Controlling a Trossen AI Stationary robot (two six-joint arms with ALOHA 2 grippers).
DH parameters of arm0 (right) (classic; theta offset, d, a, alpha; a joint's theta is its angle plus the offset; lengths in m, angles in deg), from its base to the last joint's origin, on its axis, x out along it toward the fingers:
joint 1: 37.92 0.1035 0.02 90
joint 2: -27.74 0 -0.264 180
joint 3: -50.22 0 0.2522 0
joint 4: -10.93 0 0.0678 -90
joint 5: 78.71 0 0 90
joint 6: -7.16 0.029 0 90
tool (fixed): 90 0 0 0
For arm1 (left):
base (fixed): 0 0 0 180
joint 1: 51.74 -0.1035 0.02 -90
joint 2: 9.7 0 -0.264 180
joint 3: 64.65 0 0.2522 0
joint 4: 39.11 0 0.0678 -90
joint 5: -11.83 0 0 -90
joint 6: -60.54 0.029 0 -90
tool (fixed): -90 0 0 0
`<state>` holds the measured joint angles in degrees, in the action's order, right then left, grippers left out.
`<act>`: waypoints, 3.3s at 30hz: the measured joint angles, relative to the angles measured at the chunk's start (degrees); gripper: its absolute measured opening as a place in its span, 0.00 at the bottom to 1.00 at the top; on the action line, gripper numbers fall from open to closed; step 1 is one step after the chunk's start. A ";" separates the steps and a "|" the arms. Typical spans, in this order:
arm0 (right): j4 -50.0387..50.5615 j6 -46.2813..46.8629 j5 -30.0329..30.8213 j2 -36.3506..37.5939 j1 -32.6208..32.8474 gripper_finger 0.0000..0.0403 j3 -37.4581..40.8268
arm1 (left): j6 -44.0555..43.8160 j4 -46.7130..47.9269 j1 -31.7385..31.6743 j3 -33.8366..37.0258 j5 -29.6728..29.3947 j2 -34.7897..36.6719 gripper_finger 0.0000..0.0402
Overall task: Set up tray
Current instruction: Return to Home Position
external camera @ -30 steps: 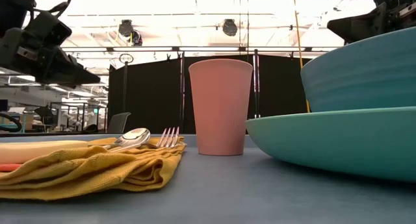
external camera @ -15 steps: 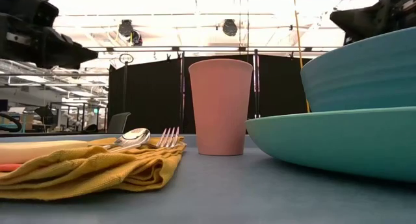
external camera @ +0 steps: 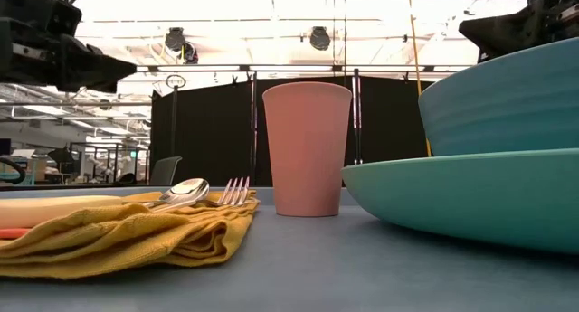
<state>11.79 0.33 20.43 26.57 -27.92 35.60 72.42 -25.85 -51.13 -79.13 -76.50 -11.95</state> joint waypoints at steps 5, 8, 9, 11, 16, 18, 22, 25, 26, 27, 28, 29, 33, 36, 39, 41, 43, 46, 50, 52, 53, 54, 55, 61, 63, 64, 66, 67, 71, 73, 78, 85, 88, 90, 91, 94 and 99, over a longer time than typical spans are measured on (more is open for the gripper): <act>1.91 0.43 -0.15 -0.04 -1.13 0.00 0.00 | -2.06 -0.39 -2.14 0.03 2.88 -3.86 0.00; 2.83 1.43 -0.26 -0.04 -1.84 0.00 0.00 | -3.03 -0.49 -2.24 0.03 3.27 -5.66 0.00; 2.82 1.58 -0.26 -0.04 -1.99 0.00 0.00 | -3.34 -0.49 -2.24 0.04 3.29 -6.06 0.00; 2.84 1.64 -0.33 -0.02 -2.16 0.00 0.00 | -3.76 -0.51 -2.19 0.03 3.32 -6.40 0.00; 2.65 1.62 -0.37 -0.02 -2.16 0.00 0.00 | -4.08 -0.57 -2.21 0.05 3.32 -6.37 0.00; 2.47 1.60 -0.33 -0.02 -2.16 0.00 0.00 | -4.44 -0.58 -2.21 0.05 3.32 -6.37 0.00; 1.97 1.44 -0.31 -0.02 -2.16 0.00 0.00 | -5.72 -0.71 -2.21 0.08 3.31 -6.37 0.00; 1.55 1.44 -0.07 0.00 -2.16 0.00 0.00 | -7.41 -0.69 -2.21 0.08 2.61 -6.37 0.01; 1.53 1.36 0.33 0.00 -2.16 0.00 0.00 | -8.01 -0.64 -2.21 0.08 2.49 -6.37 0.01; 1.49 1.20 1.16 0.00 -2.16 0.00 0.00 | -8.37 -0.64 -2.21 0.08 2.41 -6.37 0.02; 1.54 1.22 1.67 0.00 -2.16 0.00 0.00 | -8.70 -0.63 -2.21 0.08 2.38 -6.37 0.03; 1.59 1.22 2.27 -0.02 -2.16 0.00 0.00 | -8.99 -0.62 -2.21 0.08 2.37 -6.37 0.04; 1.57 1.22 2.80 -0.02 -2.16 0.00 0.00 | -10.65 -0.62 -2.19 0.10 2.33 -6.37 0.07; 1.57 2.20 2.80 -0.02 -2.16 0.00 0.00 | -10.82 -0.64 -2.19 0.08 2.33 -6.37 0.06; 1.57 3.03 2.80 -0.02 -2.16 0.00 0.00 | -10.75 -0.82 -2.19 0.10 2.34 -6.37 0.04; 1.57 3.02 2.80 -0.02 -2.16 0.00 0.00 | -10.73 -0.85 -2.19 0.10 2.35 -6.37 0.03; 1.57 2.99 2.79 -0.02 -2.16 0.00 0.00 | -10.73 -0.86 -2.19 0.10 2.33 -6.37 0.01; 1.57 3.00 2.79 -0.02 -2.16 0.00 0.00 | -10.71 -0.88 -2.19 0.10 2.33 -6.37 0.01; 1.57 2.99 2.78 -0.02 -2.16 0.00 0.00 | -10.71 -0.91 -2.19 0.10 2.33 -6.37 0.05; 1.57 3.01 2.78 -0.02 -2.16 0.00 0.00 | -10.69 -0.93 -2.19 0.10 2.33 -6.37 0.07; 1.57 2.99 2.78 -0.02 -2.16 0.00 0.00 | -10.69 -0.93 -2.19 0.10 2.33 -6.37 0.08; 1.57 2.99 2.78 -0.02 -2.16 0.00 0.00 | -10.69 -0.93 -2.19 0.10 2.33 -6.37 0.09; 1.57 2.99 2.78 -0.02 -2.16 0.00 0.00 | -10.69 -0.93 -2.19 0.10 2.33 -6.37 0.10; 1.57 2.99 2.78 -0.02 -2.16 0.00 0.00 | -10.69 -0.97 -2.19 0.10 2.33 -6.37 0.11; 1.57 2.99 2.78 -0.02 -2.16 0.00 0.00 | -10.69 -0.97 -2.19 0.10 2.31 -6.37 0.12; 1.57 2.99 2.78 -0.02 -2.16 0.00 0.00 | -10.67 -0.99 -2.19 0.10 2.31 -6.37 0.12; 1.57 2.99 2.78 -0.02 -2.16 0.00 0.00 | -10.69 -0.99 -2.19 0.10 2.31 -6.37 0.12; 1.58 2.99 2.78 -0.02 -2.16 0.00 0.00 | -10.69 -0.99 -2.19 0.10 2.31 -6.37 0.12; 1.57 2.99 2.78 -0.02 -2.16 0.00 0.00 | -10.68 -1.02 -2.19 0.10 2.31 -6.37 0.12; 1.57 2.99 2.78 -0.02 -2.16 0.00 0.00 | -10.68 -1.02 -2.19 0.10 2.29 -6.37 0.12; 1.57 2.99 2.78 -0.02 -2.15 0.00 0.00 | -10.69 -1.04 -2.19 0.10 2.29 -6.37 0.12; 1.57 2.99 2.78 -0.02 -2.16 0.00 0.00 | -10.66 -1.04 -2.19 0.10 2.29 -6.37 0.12; 1.59 2.99 2.78 -0.04 -2.16 0.00 0.00 | -10.66 -1.04 -2.19 0.10 2.29 -6.37 0.12; 1.59 2.98 2.78 -0.04 -2.16 0.00 0.00 | -10.66 -1.04 -2.19 0.10 2.29 -6.37 0.12; 1.60 2.97 2.78 -0.04 -2.16 0.00 0.00 | -10.66 -1.04 -2.19 0.10 2.29 -6.37 0.12; 1.60 2.97 2.78 -0.02 -2.16 0.00 0.00 | -10.67 -1.04 -2.19 0.10 2.29 -6.37 0.12; 1.59 2.97 2.78 -0.02 -2.16 0.00 0.00 | -10.66 -1.04 -2.19 0.10 2.29 -6.37 0.12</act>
<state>13.38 3.30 23.21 26.55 -30.09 35.60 61.75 -26.89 -53.33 -79.03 -74.21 -18.32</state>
